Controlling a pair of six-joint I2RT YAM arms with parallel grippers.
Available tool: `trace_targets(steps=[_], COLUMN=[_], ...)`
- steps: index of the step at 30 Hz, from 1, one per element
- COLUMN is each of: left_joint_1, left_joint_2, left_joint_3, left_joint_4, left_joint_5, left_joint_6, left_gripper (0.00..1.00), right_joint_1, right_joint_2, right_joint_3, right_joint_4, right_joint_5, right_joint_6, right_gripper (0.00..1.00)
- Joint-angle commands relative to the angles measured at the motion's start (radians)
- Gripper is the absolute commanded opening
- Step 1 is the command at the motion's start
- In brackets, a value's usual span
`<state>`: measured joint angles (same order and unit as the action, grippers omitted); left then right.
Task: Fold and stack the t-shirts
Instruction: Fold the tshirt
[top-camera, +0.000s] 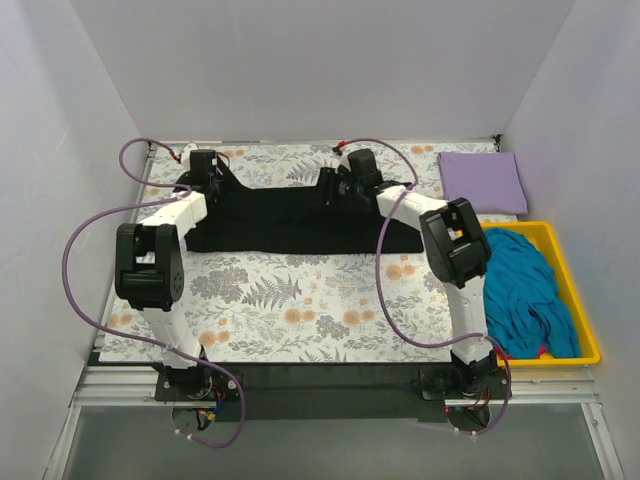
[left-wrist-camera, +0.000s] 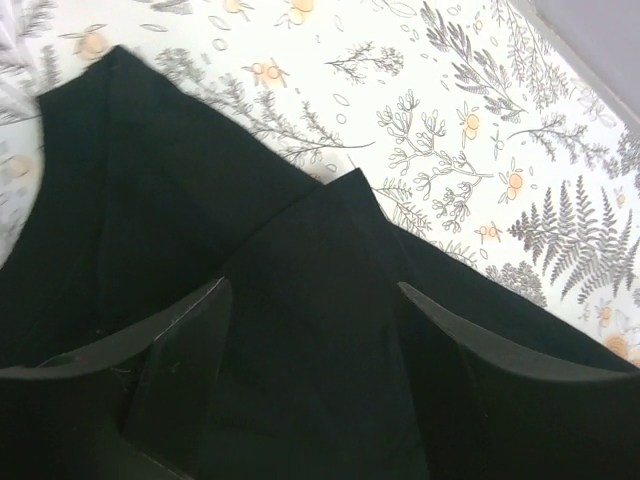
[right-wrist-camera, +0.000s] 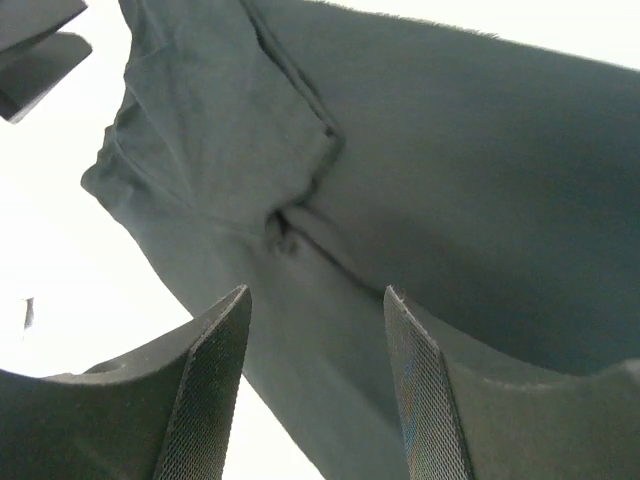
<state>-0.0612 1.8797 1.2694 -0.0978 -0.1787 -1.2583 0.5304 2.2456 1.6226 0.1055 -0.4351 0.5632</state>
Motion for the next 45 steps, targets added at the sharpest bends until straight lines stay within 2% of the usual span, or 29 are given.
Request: trace_targets(steps=[1, 6, 10, 11, 21, 28, 33, 36, 38, 42, 45], left_joint_1=[0.001, 0.014, 0.060, 0.107, 0.207, 0.273, 0.282, 0.279, 0.274, 0.262, 0.248], left_joint_2=[-0.167, -0.284, -0.317, -0.312, -0.228, -0.276, -0.395, -0.451, -0.476, -0.511, -0.527], left_joint_3=[0.009, -0.192, -0.289, -0.301, -0.418, -0.487, -0.499, -0.464, -0.421, -0.363, -0.329], left_joint_4=[-0.129, -0.181, -0.168, -0.164, -0.169, -0.293, -0.318, -0.315, -0.332, -0.362, -0.396], left_joint_5=[-0.087, -0.127, -0.076, -0.070, -0.070, -0.134, -0.151, -0.128, -0.120, -0.117, -0.123], left_joint_6=[-0.061, -0.159, -0.196, -0.199, -0.286, -0.358, -0.334, -0.300, -0.285, -0.274, -0.259], left_gripper=[0.65, 0.63, 0.54, 0.52, 0.31, 0.26, 0.29, 0.38, 0.46, 0.55, 0.56], right_joint_1=[-0.058, -0.131, -0.193, -0.207, -0.365, -0.388, -0.388, -0.386, -0.380, -0.377, -0.379], right_joint_2=[-0.200, -0.412, -0.501, -0.524, -0.547, -0.630, -0.744, -0.764, -0.749, -0.681, -0.617], right_joint_3=[-0.111, -0.395, -0.558, -0.581, -0.794, -0.906, -0.894, -0.831, -0.778, -0.695, -0.641], right_joint_4=[-0.041, -0.067, -0.069, -0.067, -0.041, -0.093, -0.165, -0.182, -0.187, -0.185, -0.182], right_joint_5=[0.107, 0.142, 0.157, 0.167, 0.230, 0.252, 0.277, 0.280, 0.273, 0.256, 0.282], right_joint_6=[-0.147, -0.180, -0.165, -0.160, -0.082, -0.054, -0.105, -0.132, -0.150, -0.167, -0.177], right_gripper=[0.63, 0.61, 0.58, 0.58, 0.55, 0.55, 0.55, 0.55, 0.54, 0.52, 0.49])
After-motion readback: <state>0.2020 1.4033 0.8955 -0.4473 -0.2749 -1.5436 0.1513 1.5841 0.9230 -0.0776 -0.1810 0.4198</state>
